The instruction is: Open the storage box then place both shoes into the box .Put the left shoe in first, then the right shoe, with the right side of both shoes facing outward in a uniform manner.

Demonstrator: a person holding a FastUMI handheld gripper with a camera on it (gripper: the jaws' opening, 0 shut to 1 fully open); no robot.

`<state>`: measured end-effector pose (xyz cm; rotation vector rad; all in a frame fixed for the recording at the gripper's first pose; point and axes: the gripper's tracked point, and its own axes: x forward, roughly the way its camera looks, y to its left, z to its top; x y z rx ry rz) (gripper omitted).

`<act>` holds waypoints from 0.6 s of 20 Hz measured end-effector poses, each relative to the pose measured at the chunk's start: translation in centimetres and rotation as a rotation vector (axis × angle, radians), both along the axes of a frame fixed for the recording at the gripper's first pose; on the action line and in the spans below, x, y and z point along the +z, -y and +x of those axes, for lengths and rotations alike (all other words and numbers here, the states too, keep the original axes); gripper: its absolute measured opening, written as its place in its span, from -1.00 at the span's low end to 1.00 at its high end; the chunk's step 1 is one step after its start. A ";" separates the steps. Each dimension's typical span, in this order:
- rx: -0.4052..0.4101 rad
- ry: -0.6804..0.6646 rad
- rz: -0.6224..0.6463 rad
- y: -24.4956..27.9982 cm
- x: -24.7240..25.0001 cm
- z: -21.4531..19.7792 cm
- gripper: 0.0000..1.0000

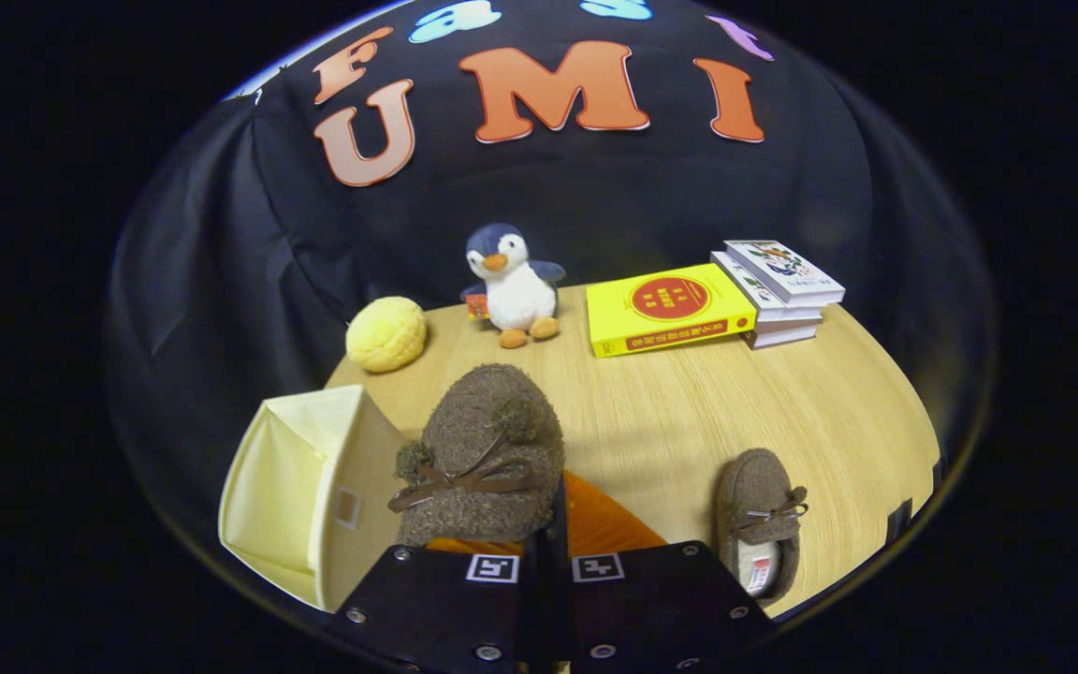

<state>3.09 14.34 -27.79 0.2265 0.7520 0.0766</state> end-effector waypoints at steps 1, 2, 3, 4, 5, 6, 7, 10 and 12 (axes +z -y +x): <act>0.016 0.009 0.016 -1.5 1.4 0.0 -0.88; 0.031 0.017 0.029 -3.1 2.7 -0.1 -0.87; 0.052 0.026 0.042 -4.7 4.0 -0.1 -0.87; 0.077 0.034 0.052 -6.5 5.0 -0.1 -0.87; 0.103 0.038 0.061 -8.4 5.7 0.1 -0.87; 0.127 0.044 0.067 -10.3 6.2 0.1 -0.87; 0.153 0.042 0.069 -12.2 6.2 0.2 -0.87; 0.204 -0.016 0.079 -17.7 4.2 0.0 -0.87; 0.221 -0.077 0.053 -20.1 1.7 -0.1 -0.87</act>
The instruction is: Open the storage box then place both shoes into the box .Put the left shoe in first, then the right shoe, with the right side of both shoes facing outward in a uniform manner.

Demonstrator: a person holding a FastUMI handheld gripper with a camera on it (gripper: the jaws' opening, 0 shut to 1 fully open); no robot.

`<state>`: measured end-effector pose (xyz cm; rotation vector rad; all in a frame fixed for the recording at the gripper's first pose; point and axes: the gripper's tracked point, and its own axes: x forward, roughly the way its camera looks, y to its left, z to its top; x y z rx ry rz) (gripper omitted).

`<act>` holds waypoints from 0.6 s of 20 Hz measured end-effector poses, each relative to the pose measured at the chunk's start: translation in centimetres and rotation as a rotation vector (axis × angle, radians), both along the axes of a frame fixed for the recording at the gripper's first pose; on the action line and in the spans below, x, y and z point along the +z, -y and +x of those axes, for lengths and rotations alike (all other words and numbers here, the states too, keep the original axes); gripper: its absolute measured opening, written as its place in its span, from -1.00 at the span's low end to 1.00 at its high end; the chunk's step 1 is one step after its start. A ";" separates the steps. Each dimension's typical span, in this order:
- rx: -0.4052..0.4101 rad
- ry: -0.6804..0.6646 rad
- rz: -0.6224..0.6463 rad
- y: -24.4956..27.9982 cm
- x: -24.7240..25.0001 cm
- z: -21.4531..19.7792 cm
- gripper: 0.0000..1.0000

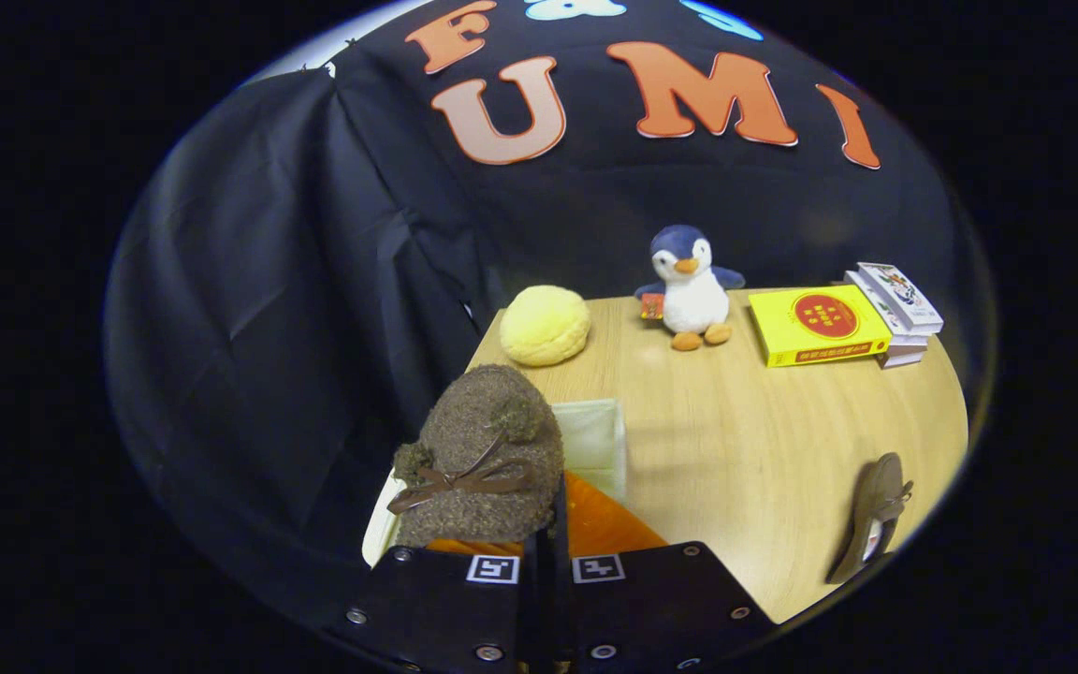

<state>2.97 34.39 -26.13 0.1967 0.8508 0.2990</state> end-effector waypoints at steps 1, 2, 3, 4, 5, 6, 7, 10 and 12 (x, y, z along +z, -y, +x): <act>0.006 -0.040 -0.021 -0.8 -1.4 -0.2 -0.87; 0.009 -0.072 -0.036 -1.7 -2.8 -0.3 -0.87; 0.016 -0.091 -0.037 -2.6 -3.8 -0.1 -0.87; 0.019 -0.104 -0.040 -3.5 -4.8 0.4 -0.87; 0.028 -0.111 -0.045 -4.2 -5.9 0.8 -0.87; 0.040 -0.150 -0.065 -4.6 -7.2 0.6 -0.87; 0.035 -0.194 -0.079 -4.8 -8.5 0.3 -0.87; 0.038 -0.279 -0.108 -5.9 -11.1 -0.4 -0.87; 0.060 -0.335 -0.112 -6.4 -12.0 -1.4 -0.86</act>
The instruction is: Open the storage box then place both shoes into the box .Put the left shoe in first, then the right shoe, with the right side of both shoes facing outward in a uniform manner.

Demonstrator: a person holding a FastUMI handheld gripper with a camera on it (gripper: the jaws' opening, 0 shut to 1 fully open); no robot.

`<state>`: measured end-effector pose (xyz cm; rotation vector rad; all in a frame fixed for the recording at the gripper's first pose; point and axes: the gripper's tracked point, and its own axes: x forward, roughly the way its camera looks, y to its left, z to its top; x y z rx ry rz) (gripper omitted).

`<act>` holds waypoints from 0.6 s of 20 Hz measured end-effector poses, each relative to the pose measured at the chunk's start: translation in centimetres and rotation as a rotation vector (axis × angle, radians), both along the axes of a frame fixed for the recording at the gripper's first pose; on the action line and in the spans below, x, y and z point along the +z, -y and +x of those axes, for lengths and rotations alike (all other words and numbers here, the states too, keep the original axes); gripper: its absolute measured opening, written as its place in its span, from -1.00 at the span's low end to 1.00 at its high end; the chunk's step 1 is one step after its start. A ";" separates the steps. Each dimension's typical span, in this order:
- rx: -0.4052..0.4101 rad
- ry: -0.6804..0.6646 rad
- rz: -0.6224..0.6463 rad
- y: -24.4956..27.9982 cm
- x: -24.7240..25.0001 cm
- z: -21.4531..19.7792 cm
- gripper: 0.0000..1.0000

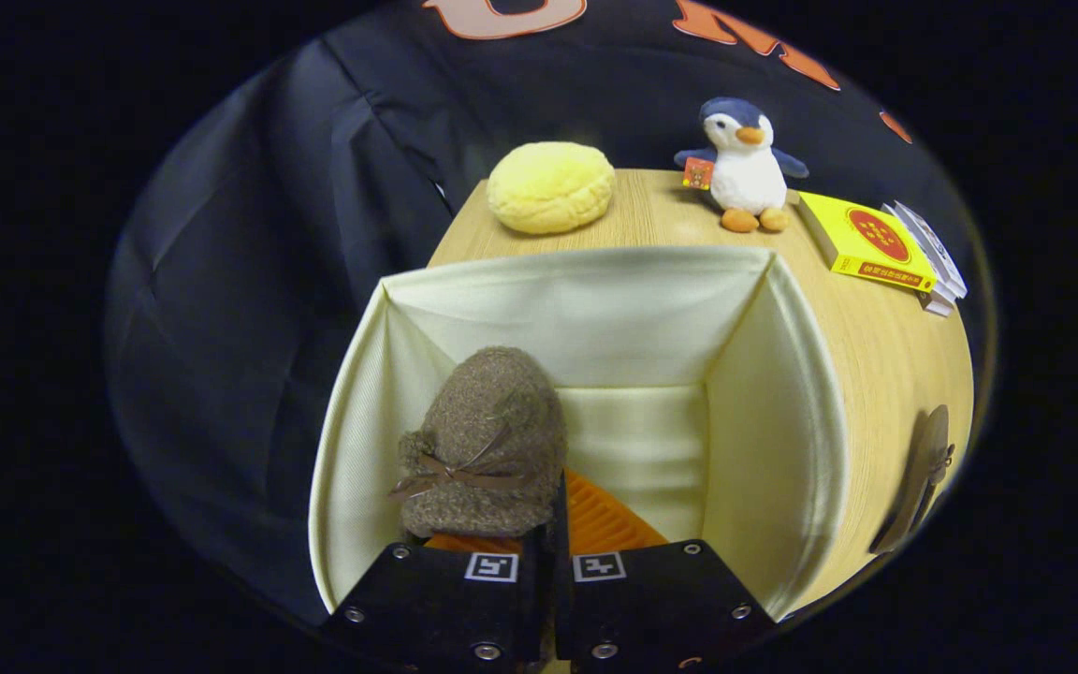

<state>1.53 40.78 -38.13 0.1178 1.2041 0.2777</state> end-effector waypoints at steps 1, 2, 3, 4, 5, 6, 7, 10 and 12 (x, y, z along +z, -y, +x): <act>0.010 -0.024 0.016 -0.4 -0.2 -0.5 -0.80; 0.028 -0.050 0.032 -0.8 -0.5 -0.9 -0.75; 0.046 -0.074 0.043 -1.0 -0.6 -1.4 -0.63; 0.066 -0.094 0.050 -0.9 -0.4 -2.1 -0.57; 0.081 -0.089 0.062 -0.7 0.1 -2.1 -0.59; 0.092 -0.083 0.086 -0.6 0.8 -2.3 -0.58; 0.104 -0.082 0.110 -0.3 1.5 -2.6 -0.51; 0.137 -0.051 0.230 0.4 4.8 -3.5 -0.15; 0.151 -0.015 0.300 1.6 7.3 -3.8 0.15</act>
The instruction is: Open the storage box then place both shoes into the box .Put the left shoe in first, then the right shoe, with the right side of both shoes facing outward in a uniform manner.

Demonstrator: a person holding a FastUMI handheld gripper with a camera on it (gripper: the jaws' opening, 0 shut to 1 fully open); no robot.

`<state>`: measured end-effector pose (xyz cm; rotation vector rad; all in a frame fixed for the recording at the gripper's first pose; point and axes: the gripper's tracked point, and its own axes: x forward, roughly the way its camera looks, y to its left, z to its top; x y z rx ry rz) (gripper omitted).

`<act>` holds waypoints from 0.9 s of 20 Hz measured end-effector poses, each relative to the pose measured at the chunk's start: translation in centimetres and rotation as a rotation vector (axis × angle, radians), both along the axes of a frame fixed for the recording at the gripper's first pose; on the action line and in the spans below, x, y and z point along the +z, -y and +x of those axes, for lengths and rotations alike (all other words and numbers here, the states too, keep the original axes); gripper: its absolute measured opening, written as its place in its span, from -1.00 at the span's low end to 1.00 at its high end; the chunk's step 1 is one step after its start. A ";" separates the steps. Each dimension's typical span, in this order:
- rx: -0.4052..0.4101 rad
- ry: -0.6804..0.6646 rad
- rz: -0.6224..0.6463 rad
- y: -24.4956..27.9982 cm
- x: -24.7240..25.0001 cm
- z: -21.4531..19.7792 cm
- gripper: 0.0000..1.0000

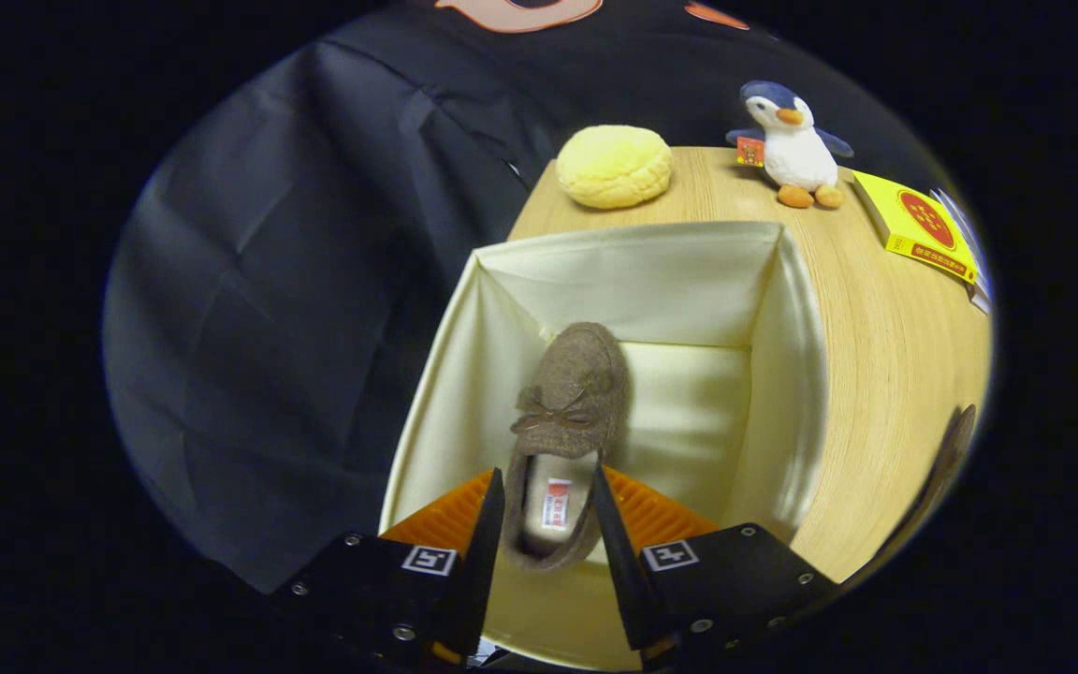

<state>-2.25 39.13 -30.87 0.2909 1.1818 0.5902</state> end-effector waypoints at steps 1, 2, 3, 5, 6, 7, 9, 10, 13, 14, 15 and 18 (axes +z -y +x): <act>0.002 0.028 0.025 1.0 1.1 0.0 0.28; -0.003 0.060 0.041 2.3 2.1 0.2 0.40; -0.009 0.097 0.053 3.7 3.0 0.4 0.54; -0.030 0.172 0.052 7.3 4.4 0.7 0.72; -0.045 0.208 0.040 9.4 4.6 0.8 0.77; -0.064 0.246 0.025 11.5 4.7 1.0 0.86; -0.112 0.319 -0.020 16.0 4.4 1.3 0.93; -0.139 0.344 -0.039 18.4 4.3 1.5 0.94; -0.227 0.382 -0.088 24.8 3.9 0.7 0.95; -0.258 0.383 -0.111 27.1 3.5 0.2 0.95; -0.285 0.383 -0.141 29.3 2.8 0.0 0.96; -0.348 0.369 -0.229 35.1 0.1 -1.1 0.96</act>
